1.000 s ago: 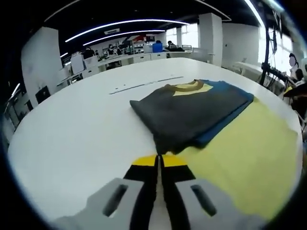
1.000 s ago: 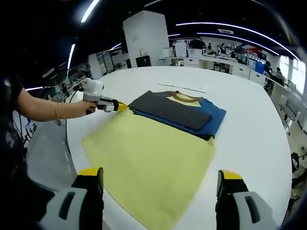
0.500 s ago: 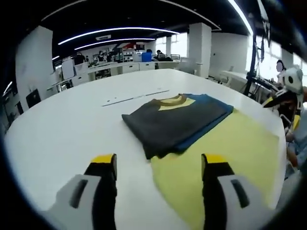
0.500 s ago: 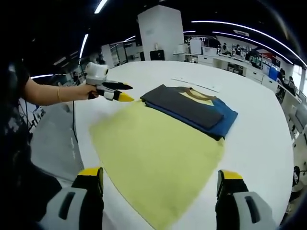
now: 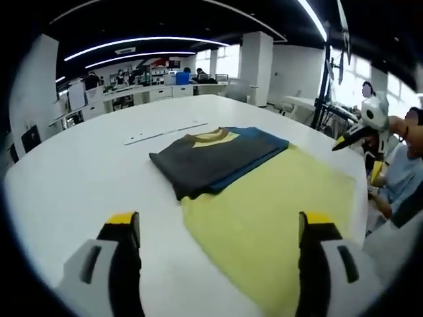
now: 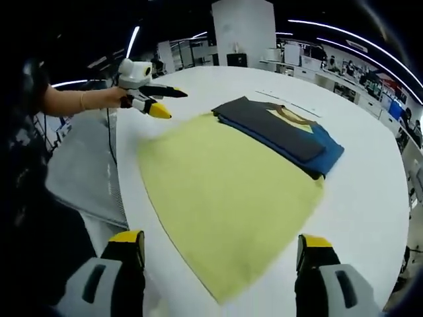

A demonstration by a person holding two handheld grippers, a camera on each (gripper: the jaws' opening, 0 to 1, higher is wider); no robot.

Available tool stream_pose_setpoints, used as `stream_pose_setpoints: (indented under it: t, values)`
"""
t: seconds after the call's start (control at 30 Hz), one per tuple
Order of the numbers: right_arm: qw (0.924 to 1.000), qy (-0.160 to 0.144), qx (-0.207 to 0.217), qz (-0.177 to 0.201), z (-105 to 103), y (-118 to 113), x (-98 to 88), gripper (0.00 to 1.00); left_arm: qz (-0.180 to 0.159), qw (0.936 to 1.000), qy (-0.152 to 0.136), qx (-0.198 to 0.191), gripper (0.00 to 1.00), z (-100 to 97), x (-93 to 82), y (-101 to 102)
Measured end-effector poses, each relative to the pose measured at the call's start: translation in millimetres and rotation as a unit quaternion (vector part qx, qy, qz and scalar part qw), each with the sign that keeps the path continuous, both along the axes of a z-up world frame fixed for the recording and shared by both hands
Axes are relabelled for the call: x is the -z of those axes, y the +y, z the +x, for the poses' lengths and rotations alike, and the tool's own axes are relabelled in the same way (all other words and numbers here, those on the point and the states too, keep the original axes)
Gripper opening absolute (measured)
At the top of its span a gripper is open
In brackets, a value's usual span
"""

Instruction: Fold the garment on the visible template until the final outline fits inside the template.

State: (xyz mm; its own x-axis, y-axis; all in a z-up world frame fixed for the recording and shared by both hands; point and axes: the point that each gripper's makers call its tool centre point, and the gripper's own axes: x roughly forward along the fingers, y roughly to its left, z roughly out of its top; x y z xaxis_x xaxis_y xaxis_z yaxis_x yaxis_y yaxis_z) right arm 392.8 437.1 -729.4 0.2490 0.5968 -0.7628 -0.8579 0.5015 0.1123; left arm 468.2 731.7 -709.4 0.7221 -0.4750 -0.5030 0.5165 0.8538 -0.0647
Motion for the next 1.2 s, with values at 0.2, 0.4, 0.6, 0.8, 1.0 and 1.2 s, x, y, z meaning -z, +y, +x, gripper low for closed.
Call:
stream_pose_setpoints:
  t: [0.2, 0.4, 0.6, 0.8, 1.0, 1.2]
  values:
    - [0.9998, 0.004, -0.014, -0.015, -8, -6, 8.7, 0.9, -0.002, 0.9993, 0.014, 0.033, 0.99, -24.8, 1.7, -10]
    - [0.9992, -0.001, -0.031, -0.023, -16, -6, 15.5, 0.83, 0.005, 0.9978, 0.024, 0.061, 0.92, -46.7, 4.7, -19]
    - [0.9992, 0.001, -0.035, -0.022, -22, -7, 21.6, 0.74, 0.019, 0.9942, 0.048, 0.094, 0.8, -71.0, 16.9, -25]
    - [0.9989, 0.002, -0.039, -0.024, -27, -6, 27.9, 0.64, 0.046, 0.9906, 0.068, 0.109, 0.73, -89.7, 30.9, -25]
    - [0.9977, 0.0, -0.05, -0.045, -29, -10, 34.0, 0.62, 0.053, 0.9869, 0.084, 0.127, 0.66, -106.7, 38.8, -30]
    - [0.9971, 0.001, -0.052, -0.055, -30, -14, 36.6, 0.58, 0.07, 0.9832, 0.096, 0.139, 0.61, -116.6, 48.1, -30]
